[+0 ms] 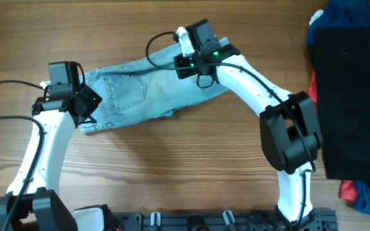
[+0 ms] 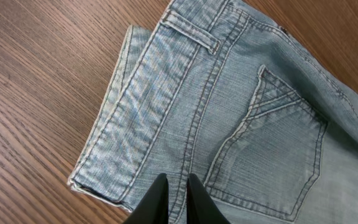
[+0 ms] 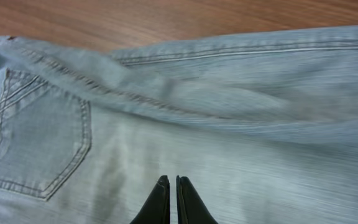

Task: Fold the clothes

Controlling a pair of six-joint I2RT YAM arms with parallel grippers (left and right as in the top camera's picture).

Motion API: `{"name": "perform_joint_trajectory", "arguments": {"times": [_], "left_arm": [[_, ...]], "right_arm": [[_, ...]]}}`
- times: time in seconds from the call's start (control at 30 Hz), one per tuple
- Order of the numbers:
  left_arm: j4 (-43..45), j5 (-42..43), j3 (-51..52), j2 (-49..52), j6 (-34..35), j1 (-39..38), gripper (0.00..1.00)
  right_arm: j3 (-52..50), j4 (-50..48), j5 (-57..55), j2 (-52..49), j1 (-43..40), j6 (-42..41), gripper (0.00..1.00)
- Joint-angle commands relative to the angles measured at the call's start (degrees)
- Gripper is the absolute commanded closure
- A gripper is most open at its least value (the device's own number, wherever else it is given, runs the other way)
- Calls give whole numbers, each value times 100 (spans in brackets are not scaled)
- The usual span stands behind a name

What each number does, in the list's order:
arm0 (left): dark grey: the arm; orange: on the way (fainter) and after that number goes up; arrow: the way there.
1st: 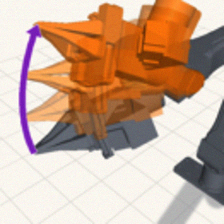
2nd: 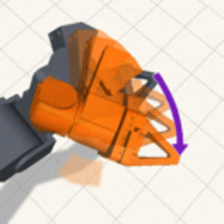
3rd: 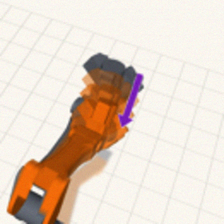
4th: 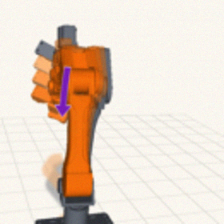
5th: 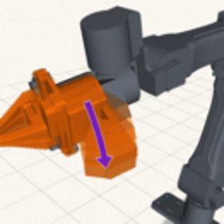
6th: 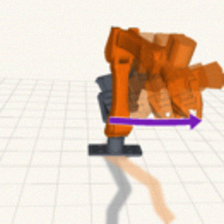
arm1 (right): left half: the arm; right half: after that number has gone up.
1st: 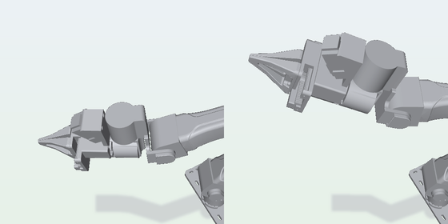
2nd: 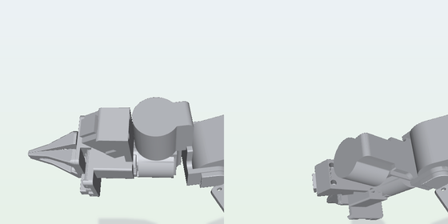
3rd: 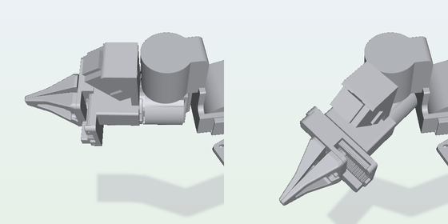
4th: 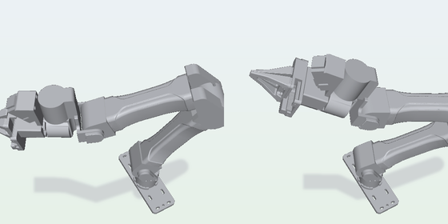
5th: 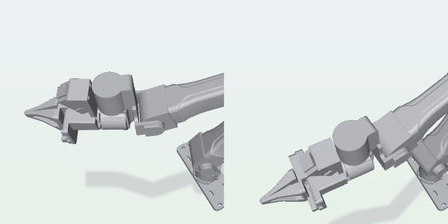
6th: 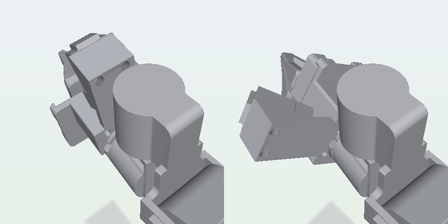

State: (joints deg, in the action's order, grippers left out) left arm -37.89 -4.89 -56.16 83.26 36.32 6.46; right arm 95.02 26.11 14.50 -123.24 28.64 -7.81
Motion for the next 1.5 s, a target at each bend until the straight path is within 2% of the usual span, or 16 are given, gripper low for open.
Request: {"name": "perform_joint_trajectory", "arguments": {"times": [0.0, 0.3, 0.4, 0.57, 0.6, 0.63, 0.67, 0.7, 0.8, 1.0, 1.03, 1.07, 1.1, 1.13, 1.3, 1.47], "left_arm": [[28, -57, -31, 46, 35, -24, 89], [4, -55, -31, 46, 37, -24, 90], [-63, -55, -31, 63, 35, -24, 90], [-76, -55, -31, 98, 35, -24, 90], [-74, -55, -31, 98, 35, -24, 90], [-74, -55, -31, 98, 35, -24, 89], [-72, -57, -31, 98, 35, -24, 89], [-74, -55, -31, 98, 35, -24, 89], [-94, 101, -26, 162, 35, -26, 89], [328, 289, -9, 1102, 35, -20, 90], [474, 291, -9, 1217, 35, -15, 88], [599, 291, -9, 1250, 33, -13, 79], [765, 345, -11, 1261, -63, -13, 67], [1003, 673, -11, 1261, -566, 11, 60], [1285, 1786, -11, 1261, -1696, 424, 17], [1270, 2461, -11, 1266, -2428, 809, 4]], "right_arm": [[-44, -345, -109, -588, 79, -33, 96], [-28, -2367, -352, -1043, 59, -175, 96], [39, -3311, -713, -1043, 52, -734, 96], [317, -2656, -675, -979, -103, -813, 94], [378, -2350, -603, -909, -144, -682, 85], [463, -1917, -507, -785, -203, -501, 65], [549, -1464, -481, -588, -286, -389, 18], [627, -964, -483, -310, -417, -404, 0], [640, 389, -433, 313, -933, -251, 0], [638, 1937, 651, 280, -1971, 1268, 6], [632, 1993, 658, 269, -1956, 1349, 17], [614, 1989, 660, 269, -1910, 1384, 54], [610, 1974, 660, 269, -1858, 1384, 78], [562, 1882, 660, 258, -1803, 1381, 92], [472, 1733, 855, -306, -1740, 1521, 96], [472, 1550, 852, -857, -1740, 1530, 96]]}}
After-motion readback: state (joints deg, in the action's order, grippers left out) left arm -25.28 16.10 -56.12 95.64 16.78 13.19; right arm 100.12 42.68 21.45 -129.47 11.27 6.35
